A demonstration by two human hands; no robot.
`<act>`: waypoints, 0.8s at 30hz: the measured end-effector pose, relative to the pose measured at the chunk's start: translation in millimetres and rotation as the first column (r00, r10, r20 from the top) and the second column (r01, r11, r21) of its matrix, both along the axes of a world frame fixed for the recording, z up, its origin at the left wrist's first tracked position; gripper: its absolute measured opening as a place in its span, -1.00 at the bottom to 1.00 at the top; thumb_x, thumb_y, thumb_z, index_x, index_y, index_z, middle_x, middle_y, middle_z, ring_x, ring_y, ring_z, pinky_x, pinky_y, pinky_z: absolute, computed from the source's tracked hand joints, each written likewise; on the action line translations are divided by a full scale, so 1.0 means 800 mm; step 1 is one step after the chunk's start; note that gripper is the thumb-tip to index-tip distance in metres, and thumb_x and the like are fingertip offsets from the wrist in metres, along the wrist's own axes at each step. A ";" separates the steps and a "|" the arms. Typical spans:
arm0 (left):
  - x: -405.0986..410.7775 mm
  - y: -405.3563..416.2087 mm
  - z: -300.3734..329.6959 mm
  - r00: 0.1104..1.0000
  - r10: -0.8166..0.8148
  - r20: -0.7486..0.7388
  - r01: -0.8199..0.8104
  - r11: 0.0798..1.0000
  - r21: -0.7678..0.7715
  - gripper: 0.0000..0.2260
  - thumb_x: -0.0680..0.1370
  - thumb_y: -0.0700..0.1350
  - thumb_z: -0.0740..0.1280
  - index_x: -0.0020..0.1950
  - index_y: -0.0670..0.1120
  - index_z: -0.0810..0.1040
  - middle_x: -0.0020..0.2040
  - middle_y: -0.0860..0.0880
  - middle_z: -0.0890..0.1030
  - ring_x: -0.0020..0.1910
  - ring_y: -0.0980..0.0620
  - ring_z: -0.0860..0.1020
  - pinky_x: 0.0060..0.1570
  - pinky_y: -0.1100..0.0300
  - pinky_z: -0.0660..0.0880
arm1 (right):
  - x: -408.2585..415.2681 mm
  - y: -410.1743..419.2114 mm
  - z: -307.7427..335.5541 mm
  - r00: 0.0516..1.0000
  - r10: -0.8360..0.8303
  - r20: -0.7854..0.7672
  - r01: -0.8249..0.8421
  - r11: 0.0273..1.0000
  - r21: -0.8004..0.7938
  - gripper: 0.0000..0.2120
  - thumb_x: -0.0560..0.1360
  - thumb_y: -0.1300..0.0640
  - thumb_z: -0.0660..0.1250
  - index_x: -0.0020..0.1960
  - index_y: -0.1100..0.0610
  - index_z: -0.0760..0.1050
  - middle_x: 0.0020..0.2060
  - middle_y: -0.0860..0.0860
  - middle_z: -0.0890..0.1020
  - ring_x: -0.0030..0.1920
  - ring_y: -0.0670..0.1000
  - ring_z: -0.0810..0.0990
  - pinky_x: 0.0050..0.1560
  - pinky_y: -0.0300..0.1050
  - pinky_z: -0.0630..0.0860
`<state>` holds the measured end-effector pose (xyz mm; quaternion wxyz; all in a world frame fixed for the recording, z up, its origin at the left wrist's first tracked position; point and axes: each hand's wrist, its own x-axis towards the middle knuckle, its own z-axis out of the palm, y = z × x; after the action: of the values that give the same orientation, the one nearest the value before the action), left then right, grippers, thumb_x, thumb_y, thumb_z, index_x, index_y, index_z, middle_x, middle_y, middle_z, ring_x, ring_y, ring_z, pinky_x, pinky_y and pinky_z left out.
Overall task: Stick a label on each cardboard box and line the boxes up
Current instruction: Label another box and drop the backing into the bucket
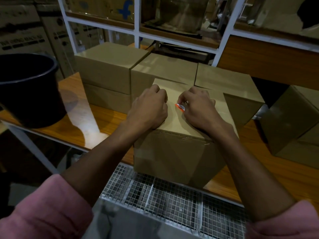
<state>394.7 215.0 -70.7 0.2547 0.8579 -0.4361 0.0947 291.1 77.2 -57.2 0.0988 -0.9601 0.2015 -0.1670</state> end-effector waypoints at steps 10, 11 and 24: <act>0.002 0.000 -0.001 1.000 0.002 0.000 -0.002 1.000 0.004 -0.76 0.64 -0.06 0.19 0.25 -0.06 0.54 0.23 -0.03 0.47 0.19 -0.04 0.46 0.12 -0.04 0.49 | 0.004 -0.020 0.011 0.996 0.080 0.038 -0.081 0.996 0.032 -0.82 0.58 0.03 0.29 0.11 -0.02 0.62 0.05 -0.05 0.59 0.08 0.02 0.55 0.12 0.22 0.54; 0.002 0.000 -0.001 1.000 0.001 0.000 -0.001 1.000 0.002 -0.76 0.64 -0.06 0.19 0.25 -0.06 0.54 0.23 -0.03 0.47 0.18 -0.03 0.46 0.12 -0.04 0.49 | 0.005 -0.023 0.013 0.995 0.096 0.013 -0.096 0.995 0.018 -0.83 0.58 0.02 0.31 0.11 -0.02 0.64 0.05 -0.04 0.59 0.08 0.03 0.55 0.12 0.20 0.54; 0.001 0.001 0.001 1.000 0.007 -0.013 -0.007 1.000 0.009 -0.77 0.63 -0.07 0.19 0.23 -0.05 0.54 0.23 -0.02 0.47 0.19 -0.04 0.46 0.12 -0.05 0.49 | 0.035 -0.033 0.060 0.935 0.186 -0.300 -0.199 0.980 -0.011 -0.89 0.56 0.13 0.41 0.08 0.07 0.67 -0.02 -0.04 0.69 0.00 -0.07 0.63 0.04 -0.12 0.56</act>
<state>395.4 215.6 -70.0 0.2532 0.8611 -0.4319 0.0880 319.5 51.1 -8.9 0.0635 -0.9912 0.1157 -0.0141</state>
